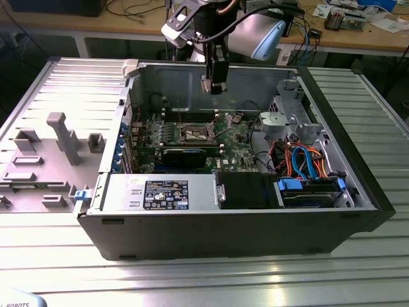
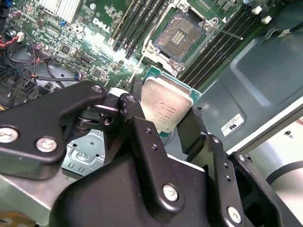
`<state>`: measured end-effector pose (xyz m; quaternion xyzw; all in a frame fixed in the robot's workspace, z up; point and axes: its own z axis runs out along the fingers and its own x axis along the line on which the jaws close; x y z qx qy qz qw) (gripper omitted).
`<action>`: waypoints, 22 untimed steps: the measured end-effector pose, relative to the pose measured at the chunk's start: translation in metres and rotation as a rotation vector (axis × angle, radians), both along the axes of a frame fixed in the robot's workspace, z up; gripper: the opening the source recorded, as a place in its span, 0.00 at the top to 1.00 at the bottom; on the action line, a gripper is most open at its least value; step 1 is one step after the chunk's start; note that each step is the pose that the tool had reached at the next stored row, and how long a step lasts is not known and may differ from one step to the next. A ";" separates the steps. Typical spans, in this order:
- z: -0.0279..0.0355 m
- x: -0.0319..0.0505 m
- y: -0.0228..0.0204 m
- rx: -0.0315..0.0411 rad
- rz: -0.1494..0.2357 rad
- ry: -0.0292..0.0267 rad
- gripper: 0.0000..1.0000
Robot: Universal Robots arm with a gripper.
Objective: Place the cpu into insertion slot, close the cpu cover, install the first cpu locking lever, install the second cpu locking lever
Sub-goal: 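Place the cpu into insertion slot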
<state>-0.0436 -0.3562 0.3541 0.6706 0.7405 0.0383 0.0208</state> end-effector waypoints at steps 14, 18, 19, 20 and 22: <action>-0.0006 0.0000 0.0000 0.0001 -0.077 0.0000 0.46; -0.0009 -0.0001 0.0000 0.0000 -0.095 0.0000 0.46; -0.0009 -0.0001 0.0000 0.0000 -0.095 0.0000 0.46; -0.0009 -0.0001 0.0000 0.0000 -0.095 0.0000 0.46; -0.0009 -0.0001 0.0000 0.0000 -0.095 0.0000 0.46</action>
